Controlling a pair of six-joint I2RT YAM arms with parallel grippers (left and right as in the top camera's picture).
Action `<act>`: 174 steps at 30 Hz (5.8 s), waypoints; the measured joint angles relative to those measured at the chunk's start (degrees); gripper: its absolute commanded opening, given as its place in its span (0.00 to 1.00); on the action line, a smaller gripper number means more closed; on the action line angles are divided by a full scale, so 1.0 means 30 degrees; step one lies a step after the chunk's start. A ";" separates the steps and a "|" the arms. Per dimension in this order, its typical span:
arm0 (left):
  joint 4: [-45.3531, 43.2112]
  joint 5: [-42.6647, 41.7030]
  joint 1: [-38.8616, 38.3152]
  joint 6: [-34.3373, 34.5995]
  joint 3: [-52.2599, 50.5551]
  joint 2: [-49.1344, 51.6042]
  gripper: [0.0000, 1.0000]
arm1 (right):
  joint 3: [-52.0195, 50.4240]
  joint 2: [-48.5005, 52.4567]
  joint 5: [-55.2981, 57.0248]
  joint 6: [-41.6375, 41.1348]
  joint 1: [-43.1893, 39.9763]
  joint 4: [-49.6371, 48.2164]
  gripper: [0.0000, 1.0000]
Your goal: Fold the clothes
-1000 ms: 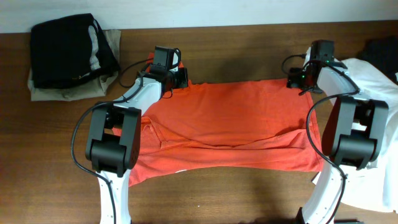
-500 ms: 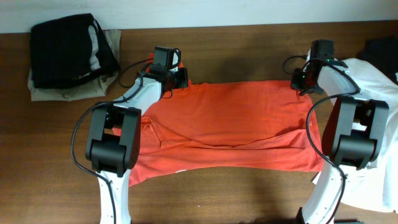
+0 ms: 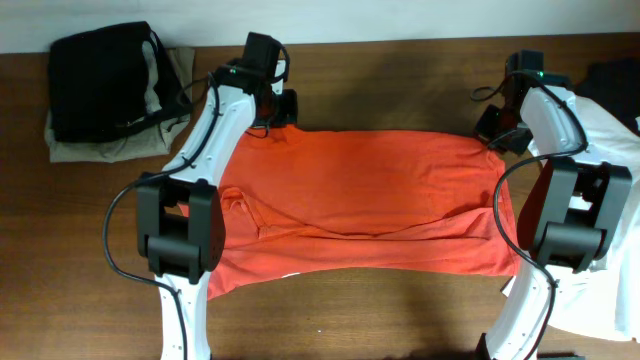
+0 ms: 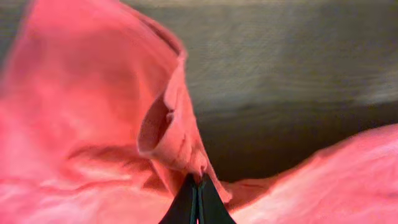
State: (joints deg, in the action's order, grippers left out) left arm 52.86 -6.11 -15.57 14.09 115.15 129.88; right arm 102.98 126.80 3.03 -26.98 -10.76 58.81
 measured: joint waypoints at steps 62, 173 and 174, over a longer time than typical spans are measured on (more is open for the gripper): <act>1.1344 0.6994 0.0401 0.3118 -0.6178 -0.0729 0.99 | -0.8065 -0.8247 0.2215 -0.0750 0.0124 0.6783 0.99; 1.4535 0.9136 -0.0277 0.4131 -0.1953 -0.1545 0.01 | -0.8903 -0.8247 -0.0175 -0.0510 0.0124 0.3876 0.99; 1.4535 0.9136 -0.0277 0.4204 -0.1953 -0.1545 0.01 | -0.8910 -0.8247 -0.0175 -0.0510 0.0124 0.3876 0.99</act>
State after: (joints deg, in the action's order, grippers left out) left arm 96.47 21.30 -16.40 26.70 109.30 125.25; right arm 76.25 102.06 2.50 -28.51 -10.39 70.43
